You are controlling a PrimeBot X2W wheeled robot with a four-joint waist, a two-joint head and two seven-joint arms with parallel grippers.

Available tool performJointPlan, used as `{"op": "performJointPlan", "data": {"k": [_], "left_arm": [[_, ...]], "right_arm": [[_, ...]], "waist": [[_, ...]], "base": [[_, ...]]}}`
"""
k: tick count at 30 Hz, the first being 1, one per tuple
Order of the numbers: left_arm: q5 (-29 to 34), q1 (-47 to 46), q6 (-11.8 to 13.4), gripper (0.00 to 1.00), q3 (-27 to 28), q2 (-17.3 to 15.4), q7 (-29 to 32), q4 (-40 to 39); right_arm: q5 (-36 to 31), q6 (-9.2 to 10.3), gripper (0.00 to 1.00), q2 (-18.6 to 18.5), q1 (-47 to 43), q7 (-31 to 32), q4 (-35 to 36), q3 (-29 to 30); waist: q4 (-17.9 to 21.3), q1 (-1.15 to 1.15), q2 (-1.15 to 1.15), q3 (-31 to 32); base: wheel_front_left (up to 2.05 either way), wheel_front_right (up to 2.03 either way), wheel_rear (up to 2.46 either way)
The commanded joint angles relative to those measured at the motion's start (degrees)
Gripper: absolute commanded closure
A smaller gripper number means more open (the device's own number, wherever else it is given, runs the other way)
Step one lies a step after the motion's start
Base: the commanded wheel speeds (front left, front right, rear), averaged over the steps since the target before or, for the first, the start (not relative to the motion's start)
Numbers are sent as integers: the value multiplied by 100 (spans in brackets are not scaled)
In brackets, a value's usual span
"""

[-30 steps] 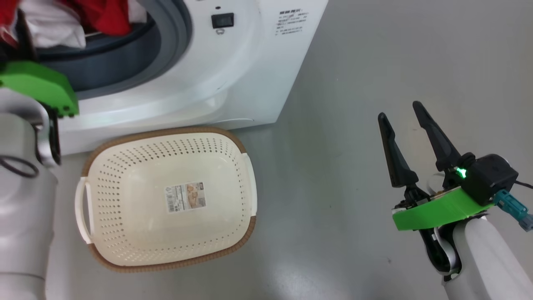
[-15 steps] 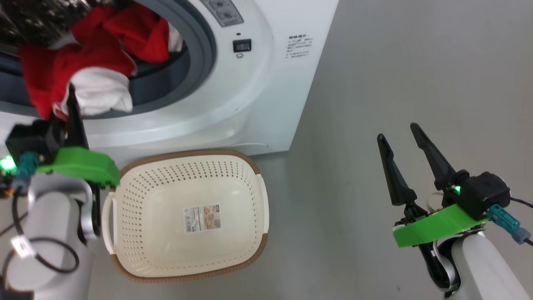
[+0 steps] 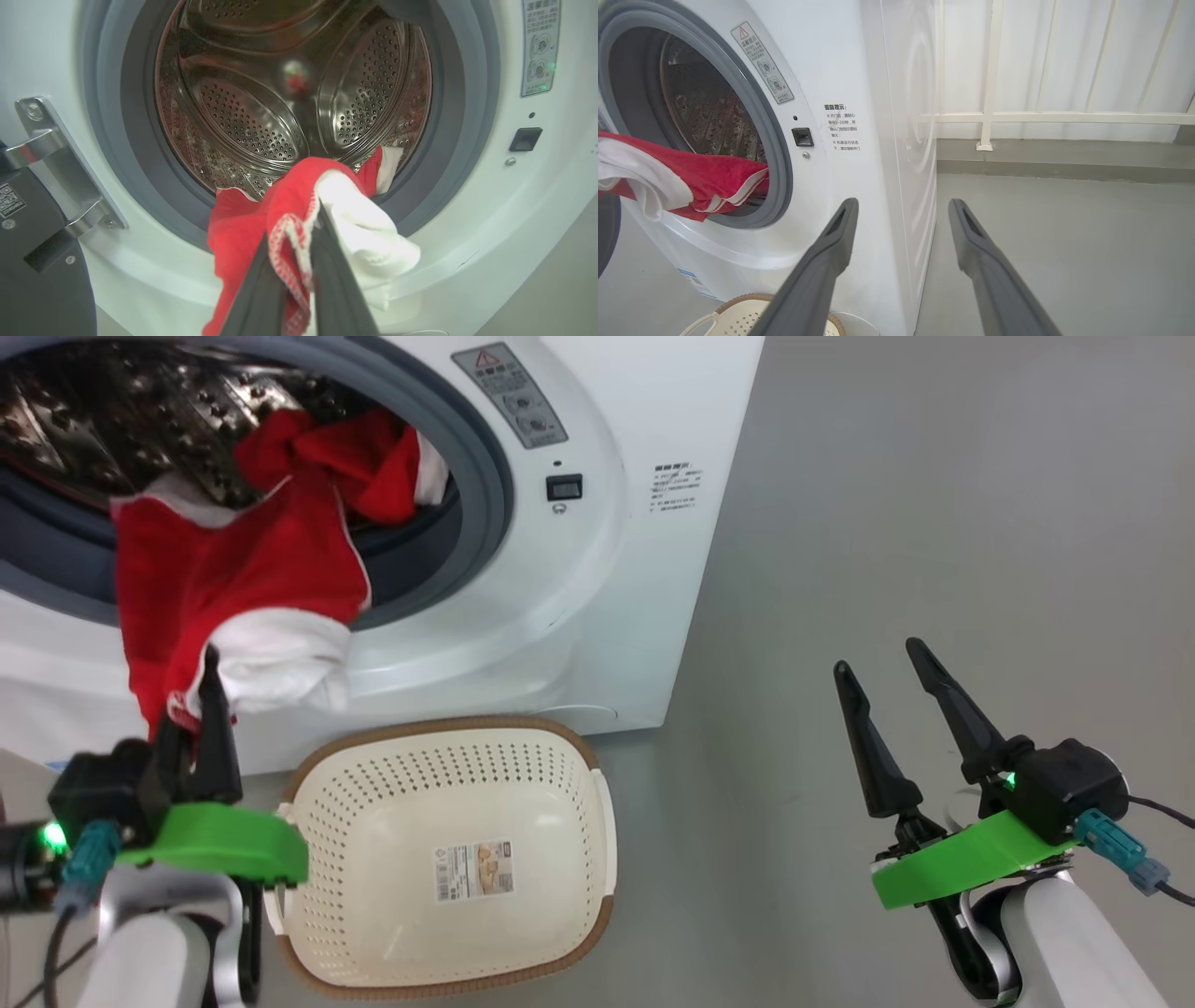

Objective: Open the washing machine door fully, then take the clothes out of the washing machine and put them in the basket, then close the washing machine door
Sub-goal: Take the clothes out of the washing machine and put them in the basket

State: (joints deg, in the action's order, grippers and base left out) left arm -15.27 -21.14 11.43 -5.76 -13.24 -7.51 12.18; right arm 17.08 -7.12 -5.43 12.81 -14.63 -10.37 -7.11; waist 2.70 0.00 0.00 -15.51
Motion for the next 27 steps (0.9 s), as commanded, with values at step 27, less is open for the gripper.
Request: {"op": "performJointPlan", "data": {"k": [27], "left_arm": [[23, 1727, 620, 100, 4, -145, 980, -3204]], "right_arm": [[-19, -36, 0, 128, -285, -37, 99, -154]], "waist": [[35, 0, 0, 480]], "base": [[0, 0, 0]]}}
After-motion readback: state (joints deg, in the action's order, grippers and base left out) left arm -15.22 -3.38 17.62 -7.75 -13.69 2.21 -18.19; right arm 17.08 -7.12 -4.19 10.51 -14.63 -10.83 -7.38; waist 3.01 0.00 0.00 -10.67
